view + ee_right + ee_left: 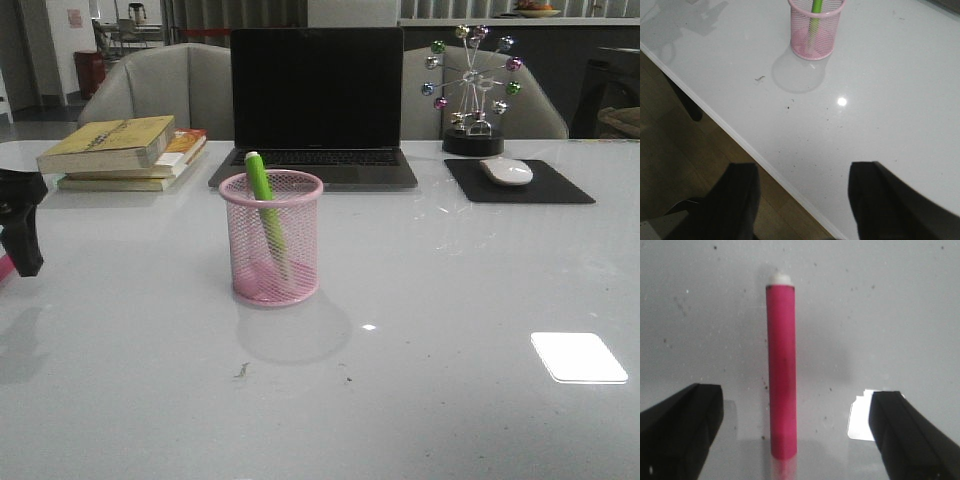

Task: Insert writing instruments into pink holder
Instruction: 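Lower the left gripper onto the pink marker and grasp it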

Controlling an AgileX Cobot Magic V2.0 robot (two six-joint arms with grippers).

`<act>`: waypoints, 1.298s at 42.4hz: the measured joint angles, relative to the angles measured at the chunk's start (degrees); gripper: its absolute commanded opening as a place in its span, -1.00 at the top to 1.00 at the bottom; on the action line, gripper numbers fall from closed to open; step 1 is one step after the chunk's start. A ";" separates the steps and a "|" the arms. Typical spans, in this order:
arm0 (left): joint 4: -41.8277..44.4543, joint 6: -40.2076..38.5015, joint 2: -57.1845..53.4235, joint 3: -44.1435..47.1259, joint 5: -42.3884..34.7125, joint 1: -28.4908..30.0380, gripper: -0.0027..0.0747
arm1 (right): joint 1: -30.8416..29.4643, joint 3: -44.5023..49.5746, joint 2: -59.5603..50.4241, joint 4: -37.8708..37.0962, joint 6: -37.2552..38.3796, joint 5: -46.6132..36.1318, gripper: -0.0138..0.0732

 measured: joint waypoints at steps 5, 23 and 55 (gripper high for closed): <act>0.00 0.11 2.70 -2.52 -0.50 0.00 -0.70 | 0.00 0.00 0.00 0.00 0.00 0.00 -0.47; 2.60 0.23 5.59 -4.39 -3.11 0.00 -0.70 | 0.00 0.00 0.00 0.00 0.00 0.00 -0.47; 2.29 0.84 3.88 -4.29 -0.44 0.08 0.69 | 0.00 0.00 0.00 0.00 0.00 0.00 -0.47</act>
